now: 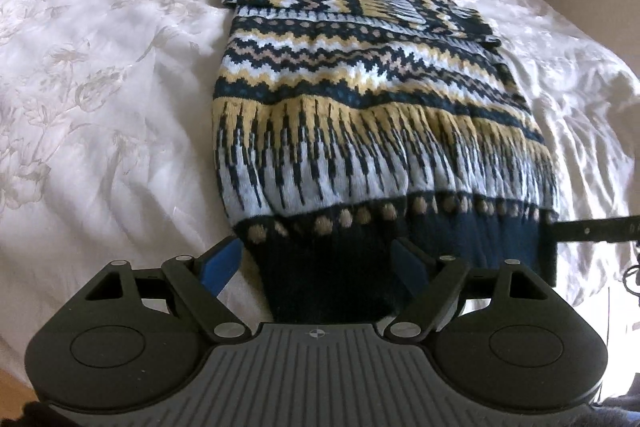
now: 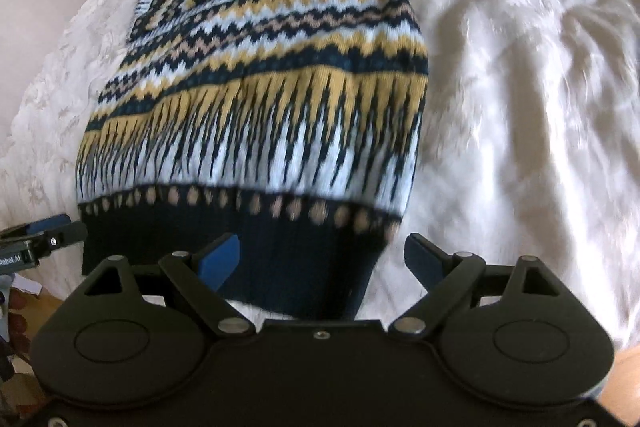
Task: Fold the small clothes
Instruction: 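Grasp the navy ribbed hem with the left tool while the right tool grasps it too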
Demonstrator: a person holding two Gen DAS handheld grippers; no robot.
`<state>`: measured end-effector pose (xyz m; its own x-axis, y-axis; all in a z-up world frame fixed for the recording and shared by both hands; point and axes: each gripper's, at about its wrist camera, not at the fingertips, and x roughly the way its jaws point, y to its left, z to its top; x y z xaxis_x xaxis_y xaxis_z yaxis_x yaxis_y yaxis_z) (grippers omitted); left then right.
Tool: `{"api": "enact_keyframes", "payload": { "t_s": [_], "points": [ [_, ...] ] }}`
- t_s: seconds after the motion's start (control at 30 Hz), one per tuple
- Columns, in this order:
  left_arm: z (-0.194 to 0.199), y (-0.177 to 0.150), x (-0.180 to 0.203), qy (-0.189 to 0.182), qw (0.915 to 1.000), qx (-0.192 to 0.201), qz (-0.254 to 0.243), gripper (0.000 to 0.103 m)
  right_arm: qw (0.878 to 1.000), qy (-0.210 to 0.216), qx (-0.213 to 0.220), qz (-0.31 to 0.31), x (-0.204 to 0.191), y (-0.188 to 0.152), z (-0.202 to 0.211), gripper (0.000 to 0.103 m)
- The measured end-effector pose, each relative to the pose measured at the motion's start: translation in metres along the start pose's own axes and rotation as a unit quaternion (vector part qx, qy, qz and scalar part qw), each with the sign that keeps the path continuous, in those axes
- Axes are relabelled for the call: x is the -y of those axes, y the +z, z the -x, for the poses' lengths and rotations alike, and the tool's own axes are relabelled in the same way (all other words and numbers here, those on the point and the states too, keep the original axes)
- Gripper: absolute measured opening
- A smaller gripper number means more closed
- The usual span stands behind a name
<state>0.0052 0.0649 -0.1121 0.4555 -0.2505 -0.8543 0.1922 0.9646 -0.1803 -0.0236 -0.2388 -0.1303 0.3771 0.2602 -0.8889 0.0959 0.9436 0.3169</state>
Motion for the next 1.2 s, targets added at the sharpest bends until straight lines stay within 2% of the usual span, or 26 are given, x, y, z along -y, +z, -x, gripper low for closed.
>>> {"api": "enact_keyframes", "payload": {
  "t_s": [0.37,0.6,0.83,0.97,1.2],
  "points": [
    [0.005,-0.019,-0.010,-0.010,0.9998,0.014,0.008,0.082,1.000,-0.004,0.020,0.017,-0.019,-0.032,0.016,0.092],
    [-0.012,-0.012,-0.014,-0.006,0.9999,0.004,0.008,0.082,0.999,0.002,0.033,0.008,-0.018,-0.031,0.018,0.093],
    [-0.038,0.003,-0.013,0.001,0.9998,-0.022,-0.002,0.083,1.000,0.006,0.024,-0.006,-0.012,-0.020,-0.003,0.095],
    [-0.049,0.009,-0.014,-0.009,0.9996,-0.028,0.001,0.096,1.000,0.006,0.014,-0.017,-0.005,-0.010,-0.016,0.095],
    [-0.064,0.011,-0.019,-0.021,0.9989,-0.034,0.024,0.102,0.999,0.017,-0.003,-0.034,0.010,0.006,-0.038,0.095]
  ]
}}
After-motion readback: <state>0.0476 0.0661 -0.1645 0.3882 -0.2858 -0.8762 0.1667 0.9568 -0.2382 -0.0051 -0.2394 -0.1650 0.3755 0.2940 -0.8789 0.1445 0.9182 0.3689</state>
